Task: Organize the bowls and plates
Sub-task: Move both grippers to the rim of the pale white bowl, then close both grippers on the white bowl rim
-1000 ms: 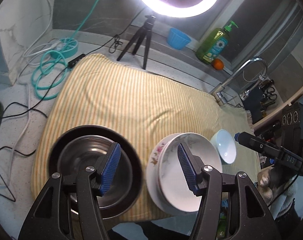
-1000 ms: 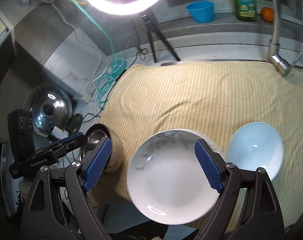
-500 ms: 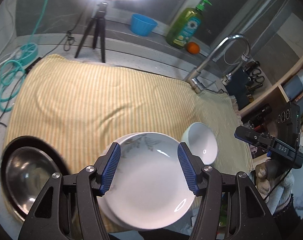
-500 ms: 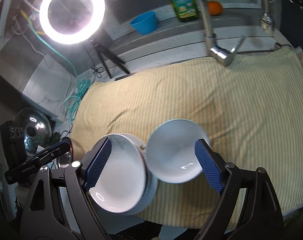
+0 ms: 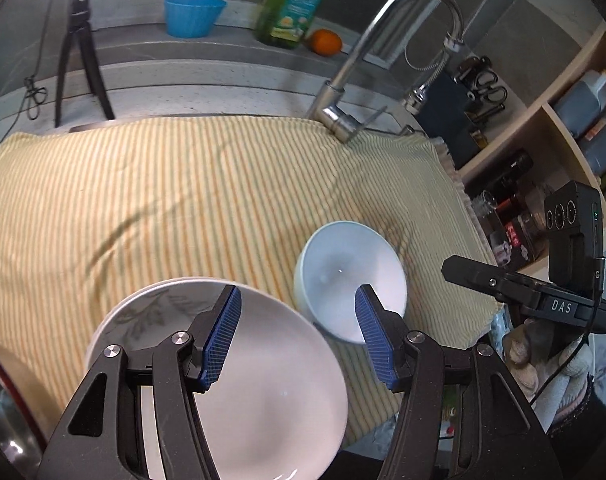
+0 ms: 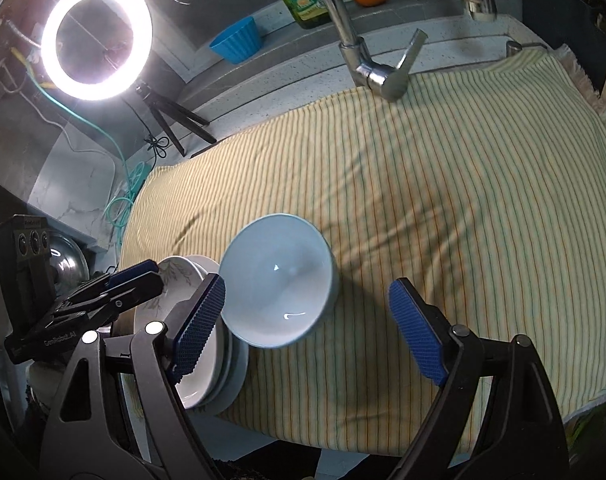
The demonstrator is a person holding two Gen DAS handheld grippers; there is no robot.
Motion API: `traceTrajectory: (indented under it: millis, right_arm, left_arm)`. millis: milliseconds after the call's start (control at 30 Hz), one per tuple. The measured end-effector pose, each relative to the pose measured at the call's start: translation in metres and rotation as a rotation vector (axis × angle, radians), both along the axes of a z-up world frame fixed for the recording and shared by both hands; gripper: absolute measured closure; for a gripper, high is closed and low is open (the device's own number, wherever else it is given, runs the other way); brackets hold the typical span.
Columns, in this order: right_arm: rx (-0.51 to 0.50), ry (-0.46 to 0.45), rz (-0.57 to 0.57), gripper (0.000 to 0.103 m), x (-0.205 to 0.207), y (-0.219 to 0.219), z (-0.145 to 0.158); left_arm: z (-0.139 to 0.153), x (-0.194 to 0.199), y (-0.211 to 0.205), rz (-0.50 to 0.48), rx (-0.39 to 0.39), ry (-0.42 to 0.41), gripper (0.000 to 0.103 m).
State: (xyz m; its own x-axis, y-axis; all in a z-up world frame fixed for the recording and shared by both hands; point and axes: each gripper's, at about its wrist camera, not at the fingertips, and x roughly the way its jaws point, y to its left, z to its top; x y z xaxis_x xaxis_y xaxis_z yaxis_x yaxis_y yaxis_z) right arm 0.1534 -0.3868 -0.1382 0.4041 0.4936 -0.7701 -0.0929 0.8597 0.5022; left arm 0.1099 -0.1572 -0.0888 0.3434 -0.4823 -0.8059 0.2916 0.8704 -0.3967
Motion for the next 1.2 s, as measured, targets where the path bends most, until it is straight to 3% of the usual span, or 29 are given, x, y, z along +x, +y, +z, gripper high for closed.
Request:
traceTrajectory:
  millis: [100,233,333,633,933,1200]
  right_arm:
    - [0.012,0.021,0.008,0.03,-0.001,-0.001,-0.009]
    - [0.032,0.046,0.014,0.045,0.001,-0.003,-0.019]
    - [0.061,0.069,0.007,0.051,0.002,-0.005,-0.027]
    - [0.083,0.088,0.026,0.068,0.005,0.001,-0.035]
    - [0.096,0.124,0.03,0.083,0.008,0.002,-0.046]
    - [0.101,0.136,0.028,0.086,0.01,0.003,-0.05]
  left_arm:
    - [-0.007,0.006,-0.012,-0.027,0.009,0.011,0.049]
    - [-0.016,0.013,-0.022,-0.056,0.009,0.042,0.061]
    - [-0.021,0.018,-0.027,-0.063,0.014,0.054,0.071]
    - [-0.035,0.032,-0.028,-0.053,0.015,0.109,0.08]
    - [-0.042,0.037,-0.032,-0.071,0.01,0.141,0.087]
    - [-0.044,0.038,-0.033,-0.069,0.001,0.144,0.087]
